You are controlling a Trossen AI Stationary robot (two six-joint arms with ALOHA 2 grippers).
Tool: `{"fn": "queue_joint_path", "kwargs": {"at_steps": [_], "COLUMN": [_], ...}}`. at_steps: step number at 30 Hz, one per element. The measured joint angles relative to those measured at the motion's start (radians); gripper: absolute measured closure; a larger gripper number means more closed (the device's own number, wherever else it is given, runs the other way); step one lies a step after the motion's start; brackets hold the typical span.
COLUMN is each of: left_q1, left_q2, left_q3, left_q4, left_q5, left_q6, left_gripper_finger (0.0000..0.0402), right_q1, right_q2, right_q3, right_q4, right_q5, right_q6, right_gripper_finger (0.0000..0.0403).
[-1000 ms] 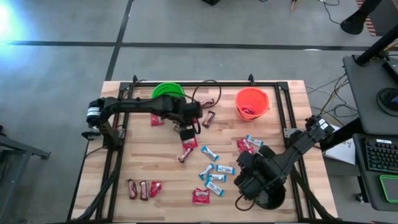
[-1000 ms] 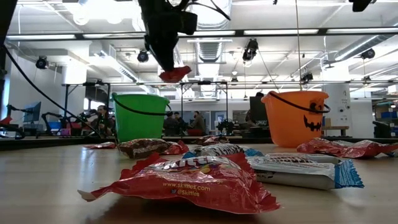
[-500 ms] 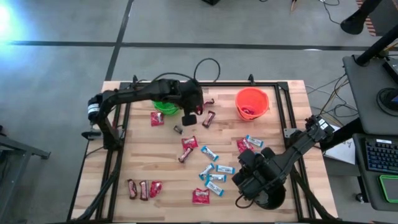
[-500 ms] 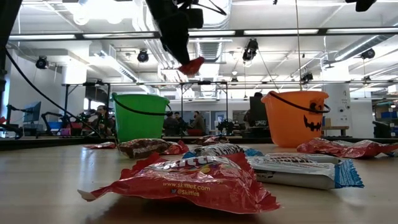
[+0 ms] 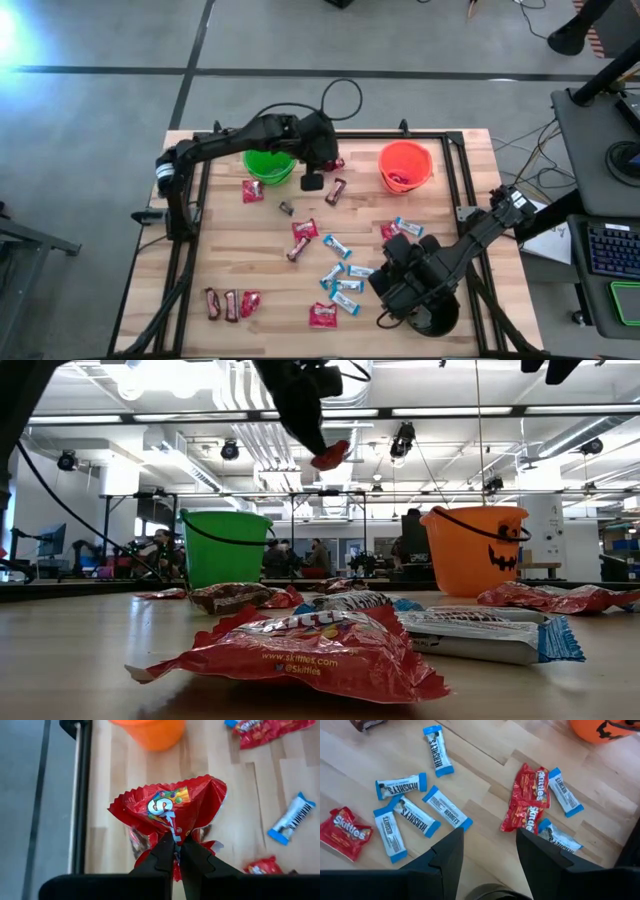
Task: Sort candy
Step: Put the red candy into the orange bucket
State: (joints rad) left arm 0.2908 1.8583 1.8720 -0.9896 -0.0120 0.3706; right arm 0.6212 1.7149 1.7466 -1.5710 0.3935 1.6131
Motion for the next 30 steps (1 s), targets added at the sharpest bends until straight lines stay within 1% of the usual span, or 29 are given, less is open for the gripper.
{"fn": "queue_joint_path", "kwargs": {"at_steps": [3, 6, 10, 12, 13, 14, 16, 18, 24, 26, 30], "left_q1": [0.011, 0.022, 0.032, 0.035, 0.036, 0.038, 0.042, 0.052, 0.064, 0.062, 0.058], "left_q2": [0.052, 0.127, 0.243, 0.303, 0.306, 0.290, 0.283, 0.280, 0.293, 0.294, 0.293], "left_q3": [0.081, 0.192, 0.390, 0.488, 0.475, 0.434, 0.383, 0.370, 0.376, 0.392, 0.445], "left_q4": [-0.011, -0.042, -0.133, -0.186, -0.163, -0.122, -0.095, -0.095, -0.098, -0.104, -0.139], "left_q5": [0.024, 0.056, 0.060, 0.078, 0.083, 0.088, 0.131, 0.181, 0.188, 0.207, 0.237], "left_q6": [0.036, 0.068, 0.127, 0.160, 0.176, 0.188, 0.196, 0.198, 0.204, 0.212, 0.225], "left_gripper_finger": [0.0401, 0.0401, 0.0401, 0.0401, 0.0401, 0.0401, 0.0401, 0.0401, 0.0401, 0.0401, 0.0401], "right_q1": [0.001, 0.003, 0.009, 0.011, 0.015, 0.018, 0.023, 0.027, 0.027, 0.024, -0.011], "right_q2": [0.000, 0.000, 0.000, 0.000, 0.000, 0.000, 0.000, 0.000, 0.000, 0.000, 0.000], "right_q3": [0.000, 0.000, 0.000, 0.000, 0.000, 0.000, -0.001, -0.005, -0.016, -0.021, -0.038], "right_q4": [0.000, 0.000, 0.000, 0.000, 0.000, -0.001, -0.001, 0.000, 0.001, 0.000, 0.001], "right_q5": [0.000, -0.001, -0.018, -0.032, -0.034, -0.034, -0.034, -0.034, -0.025, 0.012, 0.126], "right_q6": [0.050, 0.085, 0.113, 0.122, 0.129, 0.142, 0.157, 0.177, 0.170, 0.142, 0.104], "right_gripper_finger": [0.0229, 0.0229, 0.0229, 0.0229, 0.0229, 0.0229, 0.0229, 0.0229, 0.0229, 0.0229, 0.0229]}}
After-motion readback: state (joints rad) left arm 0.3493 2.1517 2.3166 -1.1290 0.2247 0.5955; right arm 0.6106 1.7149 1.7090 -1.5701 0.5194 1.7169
